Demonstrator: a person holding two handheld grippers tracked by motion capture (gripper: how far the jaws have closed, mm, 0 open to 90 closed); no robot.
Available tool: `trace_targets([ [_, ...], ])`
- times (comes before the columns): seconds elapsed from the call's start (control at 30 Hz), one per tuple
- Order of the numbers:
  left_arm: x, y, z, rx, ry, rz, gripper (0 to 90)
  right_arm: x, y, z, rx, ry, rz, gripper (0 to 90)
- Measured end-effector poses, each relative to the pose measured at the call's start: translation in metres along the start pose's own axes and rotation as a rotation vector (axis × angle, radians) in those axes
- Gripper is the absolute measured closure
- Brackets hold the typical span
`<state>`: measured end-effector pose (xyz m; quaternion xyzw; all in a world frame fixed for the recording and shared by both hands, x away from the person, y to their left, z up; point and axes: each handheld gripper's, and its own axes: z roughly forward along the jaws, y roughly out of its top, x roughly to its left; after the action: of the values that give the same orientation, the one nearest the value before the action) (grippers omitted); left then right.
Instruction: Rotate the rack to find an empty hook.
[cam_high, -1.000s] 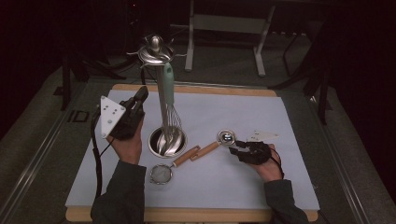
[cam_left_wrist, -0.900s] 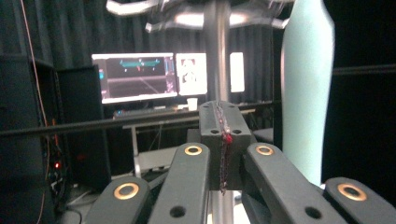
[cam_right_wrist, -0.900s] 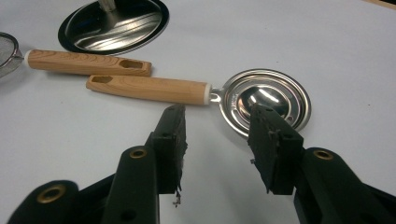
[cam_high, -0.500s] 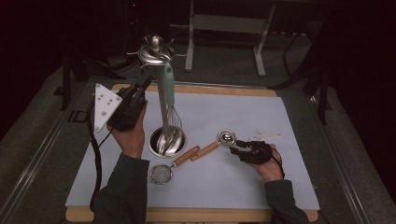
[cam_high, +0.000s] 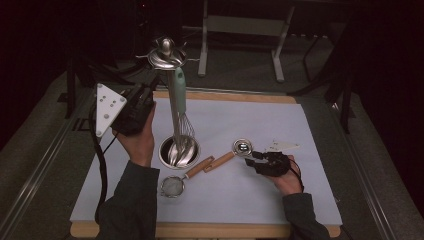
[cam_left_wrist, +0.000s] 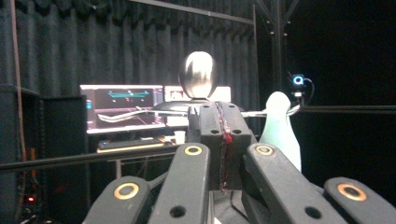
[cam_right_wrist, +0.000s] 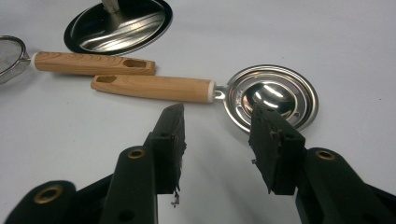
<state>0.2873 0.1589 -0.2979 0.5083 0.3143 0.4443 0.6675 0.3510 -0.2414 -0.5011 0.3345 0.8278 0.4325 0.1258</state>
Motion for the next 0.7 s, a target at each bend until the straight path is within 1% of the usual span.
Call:
trace_targets([
  [0.13, 0.002, 0.001, 0.000, 0.000, 0.011, 0.000, 89.8, 0.000, 0.000, 0.000, -0.001, 0.001, 0.000, 55.3],
  [0.23, 0.004, 0.001, 0.000, 0.001, 0.028, 0.005, 89.8, 0.000, 0.001, -0.001, -0.012, 0.010, 0.007, 55.3],
  [0.57, 0.016, 0.001, 0.001, 0.005, 0.064, 0.002, 89.8, 0.000, 0.002, -0.003, -0.019, 0.018, 0.009, 55.2],
  [0.7, 0.019, 0.001, 0.002, 0.009, 0.077, 0.000, 89.8, 0.000, 0.002, -0.004, -0.037, 0.040, 0.025, 55.3],
])
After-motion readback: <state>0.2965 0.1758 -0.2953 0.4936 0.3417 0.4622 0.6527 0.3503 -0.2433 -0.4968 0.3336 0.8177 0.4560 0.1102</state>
